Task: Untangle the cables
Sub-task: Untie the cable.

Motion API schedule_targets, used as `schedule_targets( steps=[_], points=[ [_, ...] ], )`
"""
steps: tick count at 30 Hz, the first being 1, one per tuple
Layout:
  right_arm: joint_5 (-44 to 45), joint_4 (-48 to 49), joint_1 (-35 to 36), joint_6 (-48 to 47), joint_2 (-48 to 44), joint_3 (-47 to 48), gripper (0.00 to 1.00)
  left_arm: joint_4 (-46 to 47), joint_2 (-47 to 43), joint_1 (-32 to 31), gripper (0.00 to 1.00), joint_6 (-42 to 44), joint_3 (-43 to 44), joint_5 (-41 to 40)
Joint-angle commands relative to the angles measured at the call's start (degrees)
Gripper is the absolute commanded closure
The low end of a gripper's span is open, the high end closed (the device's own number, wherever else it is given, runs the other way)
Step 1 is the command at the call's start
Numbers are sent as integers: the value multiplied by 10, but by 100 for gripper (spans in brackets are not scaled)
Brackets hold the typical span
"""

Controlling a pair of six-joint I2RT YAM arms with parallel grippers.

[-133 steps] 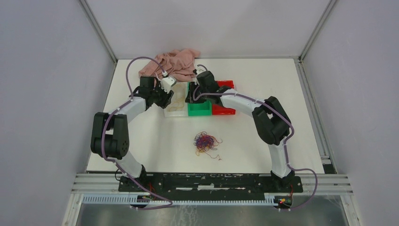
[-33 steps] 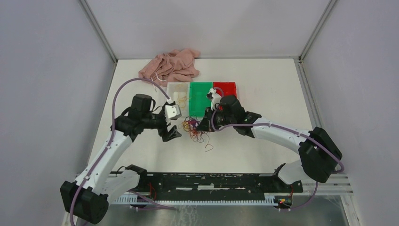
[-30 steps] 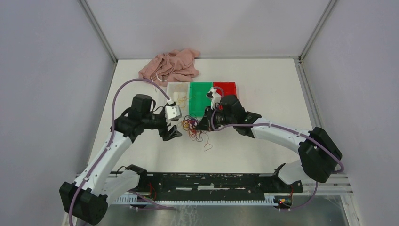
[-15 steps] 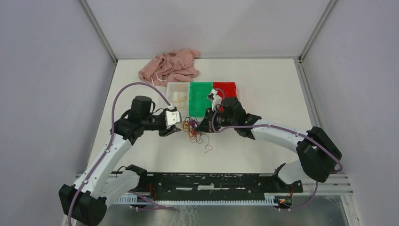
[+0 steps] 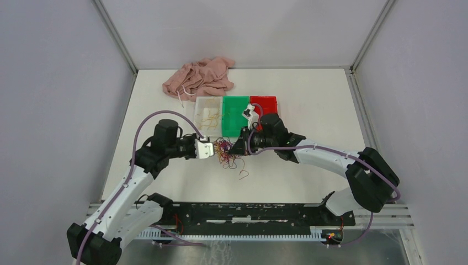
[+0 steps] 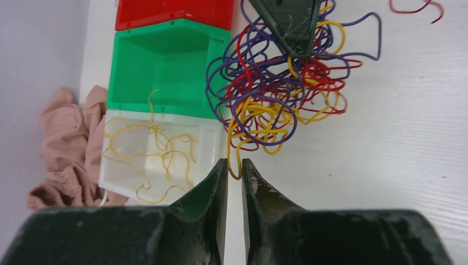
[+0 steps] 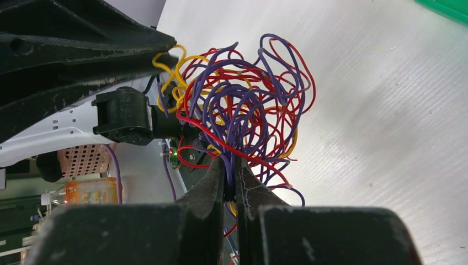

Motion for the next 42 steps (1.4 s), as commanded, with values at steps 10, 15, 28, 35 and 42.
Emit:
schedule_targets(
  steps=[10, 15, 28, 35, 42],
  points=[
    [-32, 27, -4, 4, 7, 5, 89, 129, -29, -5, 97, -27, -13, -16],
    [-22, 21, -10, -4, 10, -13, 87, 197, -50, -5, 97, -81, -16, -42],
    [50, -38, -12, -64, -18, -82, 64, 248, -90, -5, 97, -257, 30, -25],
    [93, -157, -12, -182, -126, -15, 35, 234, -103, -6, 97, -265, 38, 13],
    [75, -145, -10, -238, -157, 45, 22, 229, -96, -7, 97, -308, 64, 56]
  ],
)
